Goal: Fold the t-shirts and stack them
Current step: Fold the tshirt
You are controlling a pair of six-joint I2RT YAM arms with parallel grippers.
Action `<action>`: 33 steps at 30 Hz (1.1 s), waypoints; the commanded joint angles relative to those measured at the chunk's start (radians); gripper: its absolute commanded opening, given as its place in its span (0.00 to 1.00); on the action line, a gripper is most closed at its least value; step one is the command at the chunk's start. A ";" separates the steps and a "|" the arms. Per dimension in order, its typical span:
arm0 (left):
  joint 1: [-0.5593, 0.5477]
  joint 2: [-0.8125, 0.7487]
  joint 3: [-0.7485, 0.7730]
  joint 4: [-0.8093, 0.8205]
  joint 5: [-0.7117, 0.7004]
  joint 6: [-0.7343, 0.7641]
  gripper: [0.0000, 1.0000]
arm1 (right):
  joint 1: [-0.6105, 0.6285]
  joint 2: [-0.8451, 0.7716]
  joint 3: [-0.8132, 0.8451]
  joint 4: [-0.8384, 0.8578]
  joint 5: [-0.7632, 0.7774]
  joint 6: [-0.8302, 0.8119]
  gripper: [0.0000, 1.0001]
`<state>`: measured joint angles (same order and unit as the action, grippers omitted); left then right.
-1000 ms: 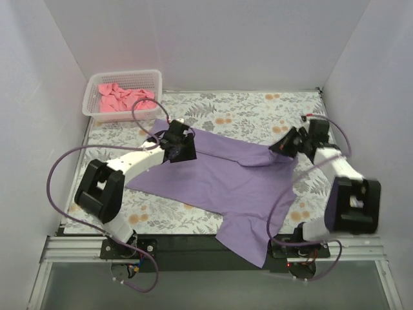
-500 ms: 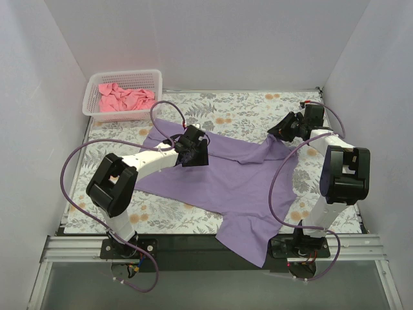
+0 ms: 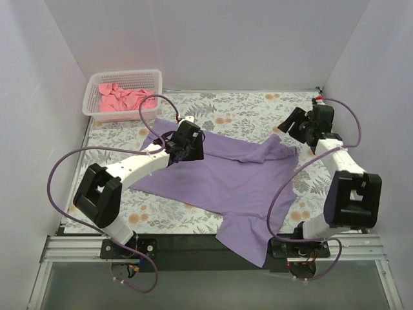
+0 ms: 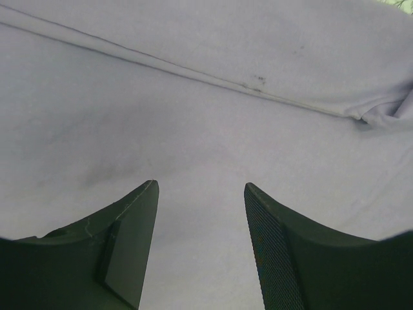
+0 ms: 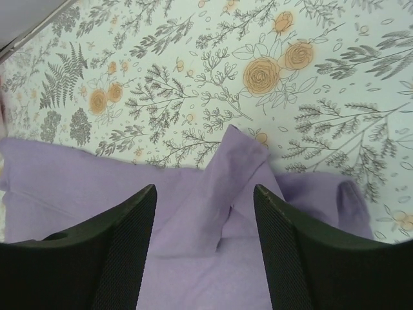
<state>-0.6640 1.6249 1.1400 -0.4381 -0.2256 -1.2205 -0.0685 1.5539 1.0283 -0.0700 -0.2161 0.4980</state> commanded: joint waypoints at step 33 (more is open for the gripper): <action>0.271 -0.295 -0.192 0.035 -0.124 0.082 0.54 | 0.153 0.005 -0.430 0.490 -0.206 0.089 0.63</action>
<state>-0.3954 1.3392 0.9390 -0.4175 -0.3367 -1.1488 0.0746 1.5486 0.5571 0.3553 -0.4091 0.5812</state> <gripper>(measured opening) 0.545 0.625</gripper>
